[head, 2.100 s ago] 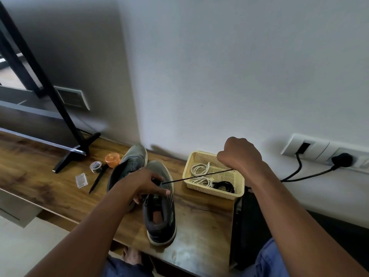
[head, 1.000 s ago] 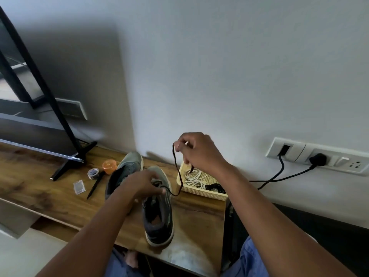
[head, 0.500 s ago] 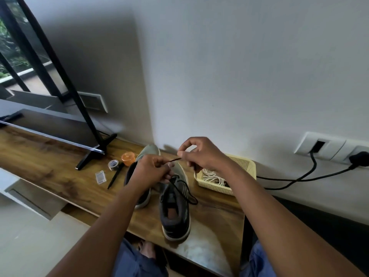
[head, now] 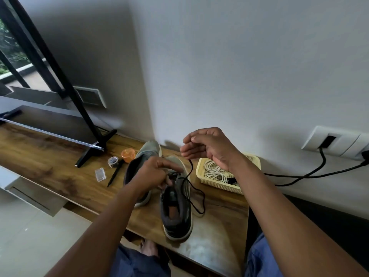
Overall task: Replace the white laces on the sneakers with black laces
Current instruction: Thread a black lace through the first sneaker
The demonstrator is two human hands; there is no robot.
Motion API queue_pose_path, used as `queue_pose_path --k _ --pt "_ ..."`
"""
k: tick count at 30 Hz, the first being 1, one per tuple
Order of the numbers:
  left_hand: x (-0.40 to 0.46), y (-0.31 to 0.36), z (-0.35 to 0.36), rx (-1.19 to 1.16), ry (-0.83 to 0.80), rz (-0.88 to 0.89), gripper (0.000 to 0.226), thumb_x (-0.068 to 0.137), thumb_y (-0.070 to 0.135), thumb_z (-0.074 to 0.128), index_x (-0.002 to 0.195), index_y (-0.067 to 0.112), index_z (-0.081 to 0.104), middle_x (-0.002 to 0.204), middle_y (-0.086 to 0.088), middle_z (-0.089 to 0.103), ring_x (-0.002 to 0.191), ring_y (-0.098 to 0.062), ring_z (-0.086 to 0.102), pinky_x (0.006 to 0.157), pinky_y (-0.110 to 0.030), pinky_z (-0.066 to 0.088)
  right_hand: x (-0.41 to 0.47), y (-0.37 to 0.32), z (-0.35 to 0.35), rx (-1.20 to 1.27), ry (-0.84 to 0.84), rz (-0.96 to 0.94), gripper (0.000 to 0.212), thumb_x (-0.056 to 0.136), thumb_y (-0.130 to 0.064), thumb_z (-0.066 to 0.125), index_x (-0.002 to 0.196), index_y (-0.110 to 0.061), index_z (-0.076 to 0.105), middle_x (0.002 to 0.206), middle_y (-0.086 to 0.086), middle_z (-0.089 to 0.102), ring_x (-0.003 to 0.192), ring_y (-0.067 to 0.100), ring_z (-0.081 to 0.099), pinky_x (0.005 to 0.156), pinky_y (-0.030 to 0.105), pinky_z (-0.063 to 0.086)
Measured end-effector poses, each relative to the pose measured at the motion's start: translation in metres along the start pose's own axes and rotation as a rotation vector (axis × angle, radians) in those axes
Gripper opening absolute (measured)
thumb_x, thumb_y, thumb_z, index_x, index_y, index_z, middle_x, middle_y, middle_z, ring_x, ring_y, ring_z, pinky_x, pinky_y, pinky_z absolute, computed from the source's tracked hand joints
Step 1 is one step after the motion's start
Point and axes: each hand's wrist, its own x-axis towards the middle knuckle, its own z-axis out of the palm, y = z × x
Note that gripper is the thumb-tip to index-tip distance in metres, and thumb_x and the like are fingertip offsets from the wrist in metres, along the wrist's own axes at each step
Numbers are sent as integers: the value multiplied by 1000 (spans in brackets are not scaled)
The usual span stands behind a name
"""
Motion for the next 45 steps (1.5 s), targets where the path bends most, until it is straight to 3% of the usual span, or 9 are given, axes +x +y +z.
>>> queue_pose_path --k 6,10,15,19,21,31,38,42,45 --pt "4 -19 -12 177 322 -64 15 94 14 72 91 28 77 71 2 77 62 -14 76 71 -39 67 3 19 -2 -384 30 93 16 89 4 58 90 3 74 82 22 77 74 35 77 69 39 64" --pt "3 -8 -8 160 166 55 18 94 27 77 108 37 76 88 8 76 75 -15 74 68 -31 63 6 22 7 -451 -18 99 17 86 -7 65 71 -2 73 62 17 70 49 23 62 53 25 48" --pt "2 12 7 -103 62 215 10 94 11 77 102 14 80 80 1 79 65 -17 74 57 -22 57 11 30 17 -443 0 82 31 92 -17 70 66 -3 66 49 0 60 44 14 48 52 22 41" --pt "3 15 9 -284 125 169 5 94 7 75 96 6 80 75 -8 77 61 -12 73 56 -16 56 16 36 18 -271 67 29 6 92 -5 73 92 -2 68 63 6 67 52 15 55 54 26 43" --pt "6 15 8 -382 148 143 8 94 7 74 99 3 79 81 -17 78 64 -14 74 60 -18 59 19 38 17 -213 104 17 14 91 -3 74 105 -4 69 70 9 71 59 17 59 55 27 45" --pt "13 11 9 -437 190 78 7 94 5 75 99 3 80 69 -6 76 55 -8 71 49 -11 50 25 53 27 -150 323 60 9 85 -8 83 87 -2 77 74 10 71 58 11 62 57 26 49" --pt "17 6 12 -440 206 59 7 92 8 79 99 8 82 82 -16 79 69 -20 76 67 -25 64 25 58 32 -202 405 67 13 86 -9 82 85 1 75 74 6 70 64 11 61 59 25 50" --pt "17 1 7 -240 252 76 20 92 13 81 111 15 77 99 -2 79 73 -20 79 63 -28 64 28 59 32 -201 464 96 12 100 -9 66 97 3 68 88 10 77 75 19 70 77 35 57" --pt "18 -10 -2 -11 298 -7 22 98 8 71 118 16 73 100 -1 77 65 -15 78 59 -28 64 27 50 28 111 391 113 6 109 -8 49 106 -5 52 83 16 76 72 29 73 80 39 61"
